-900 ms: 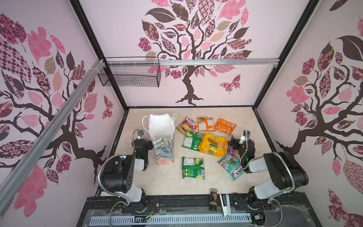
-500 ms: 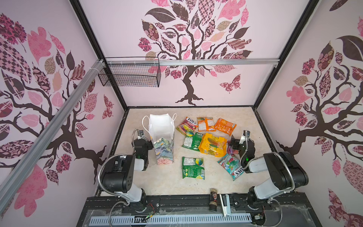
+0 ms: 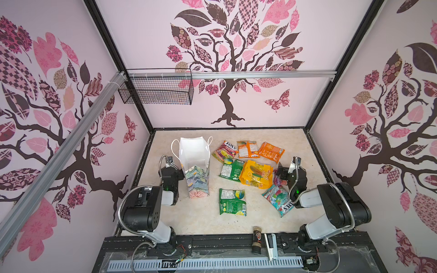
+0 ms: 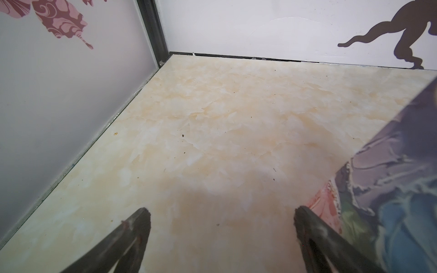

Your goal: Place the snacks into the paper bag

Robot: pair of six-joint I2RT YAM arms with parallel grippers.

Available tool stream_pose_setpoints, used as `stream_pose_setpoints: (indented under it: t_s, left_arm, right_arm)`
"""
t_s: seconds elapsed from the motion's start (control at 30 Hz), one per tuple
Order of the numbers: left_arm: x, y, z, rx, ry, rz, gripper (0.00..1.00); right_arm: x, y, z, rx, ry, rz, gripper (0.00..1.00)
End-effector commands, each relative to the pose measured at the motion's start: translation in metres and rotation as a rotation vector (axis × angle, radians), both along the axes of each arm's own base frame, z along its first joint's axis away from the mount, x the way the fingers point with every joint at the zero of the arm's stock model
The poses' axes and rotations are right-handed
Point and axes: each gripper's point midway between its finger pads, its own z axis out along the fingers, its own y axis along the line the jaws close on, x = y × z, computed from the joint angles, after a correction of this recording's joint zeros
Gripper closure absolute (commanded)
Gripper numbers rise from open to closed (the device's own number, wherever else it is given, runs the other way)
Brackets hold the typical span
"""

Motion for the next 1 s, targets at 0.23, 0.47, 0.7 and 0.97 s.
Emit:
stream_pose_setpoints:
  t_s: [0.23,0.47,0.7,0.97]
  left_arm:
    - [0.008,0.0,0.018,-0.003,-0.058,-0.002,0.02]
    - [0.0,0.014,0.061,0.006,-0.034,0.109,0.02]
    - [-0.019,0.022,0.117,-0.234,-0.014,0.265,0.02]
    - [-0.054,0.032,0.188,-0.405,0.018,0.327,0.02]
  right_arm:
    - [0.006,-0.004,0.018,0.004,-0.059,-0.02,0.01]
    - [0.009,-0.008,0.056,0.021,-0.056,-0.05,0.01]
    - [0.014,0.063,0.116,0.288,-0.095,0.313,0.13]
    - [-0.026,0.162,0.181,0.285,-0.113,0.694,0.15]
